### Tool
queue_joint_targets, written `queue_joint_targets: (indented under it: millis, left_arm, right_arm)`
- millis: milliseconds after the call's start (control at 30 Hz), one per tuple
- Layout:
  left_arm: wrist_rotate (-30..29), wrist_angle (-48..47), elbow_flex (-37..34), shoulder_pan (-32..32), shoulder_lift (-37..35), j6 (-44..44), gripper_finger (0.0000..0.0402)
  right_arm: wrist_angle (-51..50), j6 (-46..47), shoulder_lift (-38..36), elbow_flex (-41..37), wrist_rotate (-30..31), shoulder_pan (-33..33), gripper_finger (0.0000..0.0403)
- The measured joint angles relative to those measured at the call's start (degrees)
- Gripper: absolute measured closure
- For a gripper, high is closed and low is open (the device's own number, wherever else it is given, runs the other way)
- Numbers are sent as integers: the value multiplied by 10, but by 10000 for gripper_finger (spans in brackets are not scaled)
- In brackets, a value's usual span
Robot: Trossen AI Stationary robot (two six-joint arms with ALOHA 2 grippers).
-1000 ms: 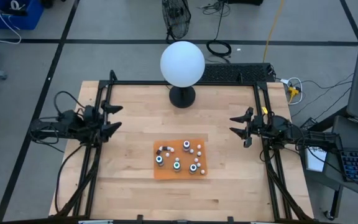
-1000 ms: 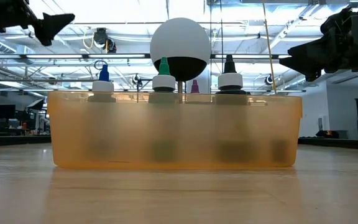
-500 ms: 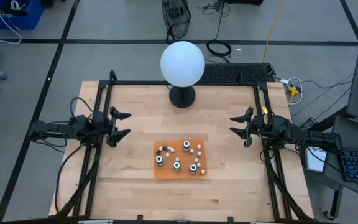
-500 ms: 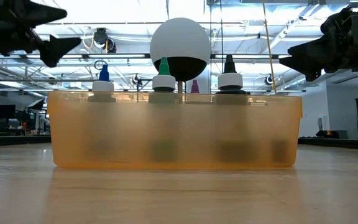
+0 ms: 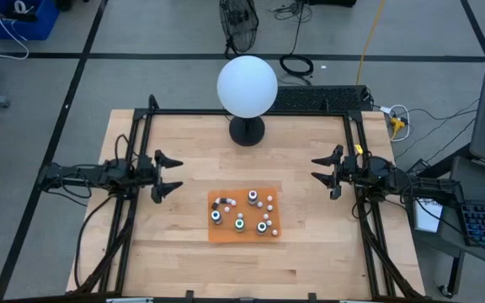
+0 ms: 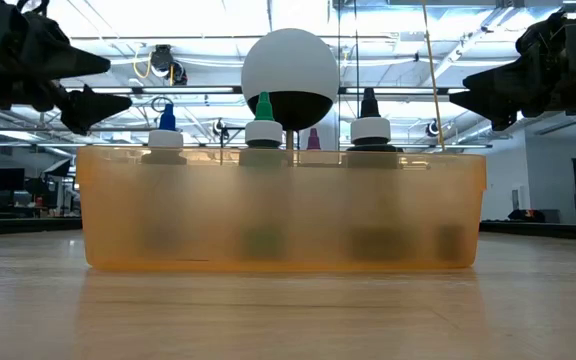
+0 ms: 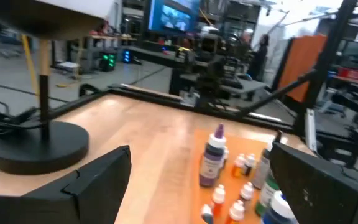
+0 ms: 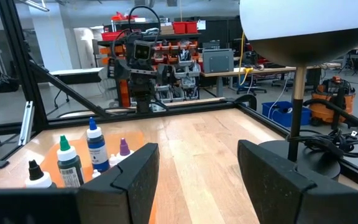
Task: Pick & Place food coloring
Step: Return to Home Position
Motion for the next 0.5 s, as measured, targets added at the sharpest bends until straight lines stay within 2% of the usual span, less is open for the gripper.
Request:
queue_joint_targets:
  millis: [100, 267, 500]
  left_arm:
    - [0, -1, 0, 6, 6, 3, 23]
    - [-46, 4, 0, 26, 23, 29, 23]
    - [-46, 8, -1, 31, 43, 17, 23]
  right_arm:
    - [0, 0, 0, 0, 0, 0, 195]
    - [0, 0, 0, 0, 0, 0, 195]
    - [0, 0, 0, 0, 0, 0, 195]
